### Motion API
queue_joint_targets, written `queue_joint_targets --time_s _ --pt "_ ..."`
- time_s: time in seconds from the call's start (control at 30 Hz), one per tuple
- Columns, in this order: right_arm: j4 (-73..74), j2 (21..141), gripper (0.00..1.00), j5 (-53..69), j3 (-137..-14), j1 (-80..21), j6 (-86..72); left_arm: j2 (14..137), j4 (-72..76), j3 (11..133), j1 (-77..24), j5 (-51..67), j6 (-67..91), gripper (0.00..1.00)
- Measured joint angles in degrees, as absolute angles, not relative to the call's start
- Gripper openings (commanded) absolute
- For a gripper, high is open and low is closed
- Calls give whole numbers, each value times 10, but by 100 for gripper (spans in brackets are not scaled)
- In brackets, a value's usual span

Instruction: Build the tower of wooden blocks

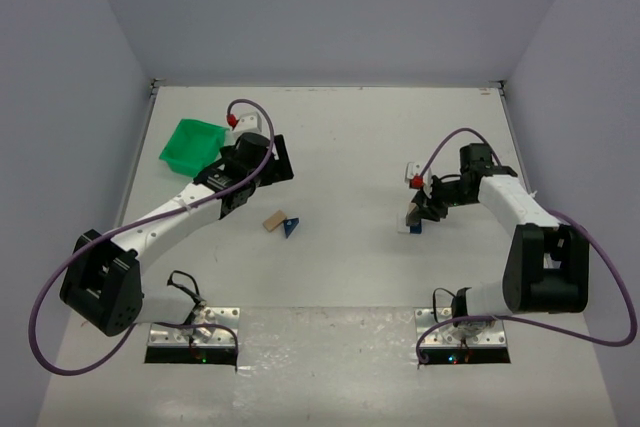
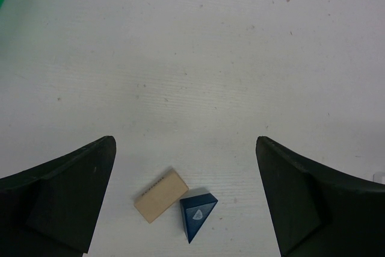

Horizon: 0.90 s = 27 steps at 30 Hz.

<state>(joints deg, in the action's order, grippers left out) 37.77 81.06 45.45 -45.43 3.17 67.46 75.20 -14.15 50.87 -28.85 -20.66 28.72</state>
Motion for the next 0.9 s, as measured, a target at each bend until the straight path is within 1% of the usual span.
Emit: queue_joint_targets --time_s 0.5,0.9 --pt "389 813 18 471 -453 37 724 752 -139 509 -288 -176 257 100" --pt "427 844 21 488 -453 50 757 752 -139 509 -289 -164 246 100"
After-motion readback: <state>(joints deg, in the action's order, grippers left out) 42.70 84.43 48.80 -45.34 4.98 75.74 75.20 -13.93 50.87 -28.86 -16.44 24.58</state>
